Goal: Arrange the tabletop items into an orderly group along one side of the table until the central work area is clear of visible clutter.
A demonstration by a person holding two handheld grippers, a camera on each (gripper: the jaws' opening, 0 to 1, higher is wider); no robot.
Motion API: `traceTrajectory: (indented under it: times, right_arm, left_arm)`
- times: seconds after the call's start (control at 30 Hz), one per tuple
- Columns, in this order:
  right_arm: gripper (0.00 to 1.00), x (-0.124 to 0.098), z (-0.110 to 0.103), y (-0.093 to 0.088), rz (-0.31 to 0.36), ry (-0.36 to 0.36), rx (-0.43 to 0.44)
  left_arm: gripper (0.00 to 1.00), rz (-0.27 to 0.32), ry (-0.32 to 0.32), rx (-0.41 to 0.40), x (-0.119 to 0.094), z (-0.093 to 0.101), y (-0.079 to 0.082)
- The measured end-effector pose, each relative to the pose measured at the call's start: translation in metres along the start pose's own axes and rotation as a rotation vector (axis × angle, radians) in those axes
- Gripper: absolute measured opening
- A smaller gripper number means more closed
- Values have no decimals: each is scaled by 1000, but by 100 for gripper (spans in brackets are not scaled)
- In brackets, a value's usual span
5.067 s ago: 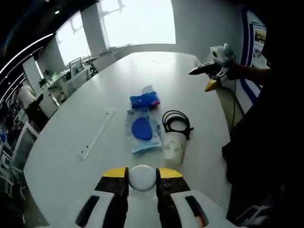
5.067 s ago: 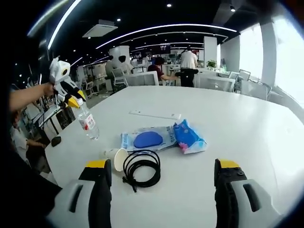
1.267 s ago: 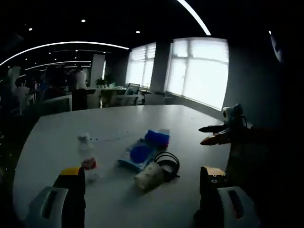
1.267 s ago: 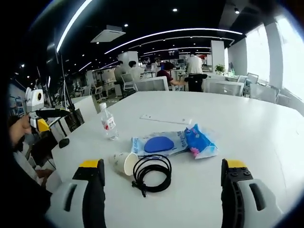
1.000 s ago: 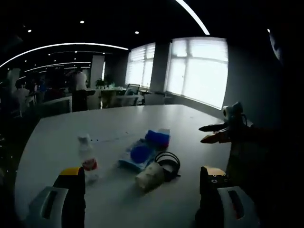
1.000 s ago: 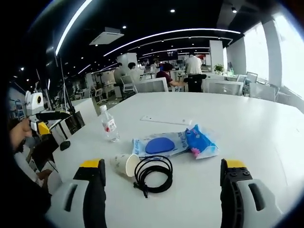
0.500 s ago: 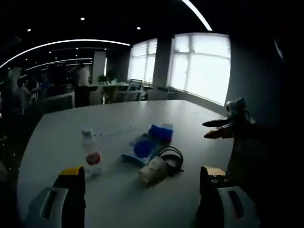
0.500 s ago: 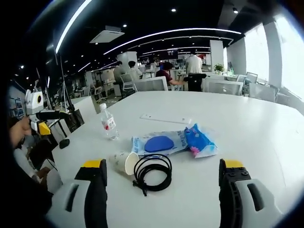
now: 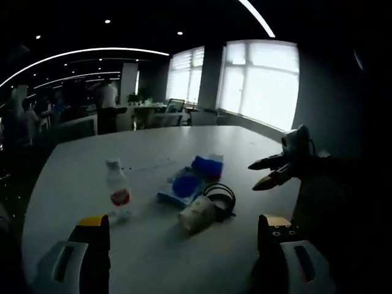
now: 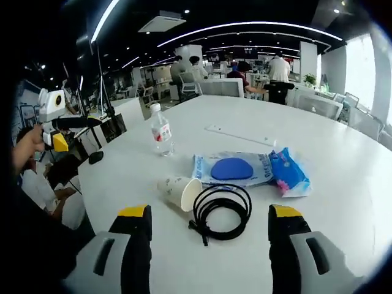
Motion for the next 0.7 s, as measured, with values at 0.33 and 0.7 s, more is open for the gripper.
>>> traceTrajectory:
  times: [0.33, 0.7]
  right_arm:
    - [47, 57, -8, -6, 5, 122, 69]
    - [34, 89, -8, -14, -14, 171, 125]
  left_arm:
    - [100, 12, 11, 2, -6, 0, -6]
    - [100, 22, 11, -26, -14, 1, -8]
Point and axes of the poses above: the point that each gripper's makers call its tool centre point, and the gripper's own axes: x roughly forward along the fingers, z roughly to its right, y roughly out of its top, the point moved 3 cm from there along -x, roughly backward along the fingers, and after that the axes turned 15 degrees about y, right-handed, at the moved point
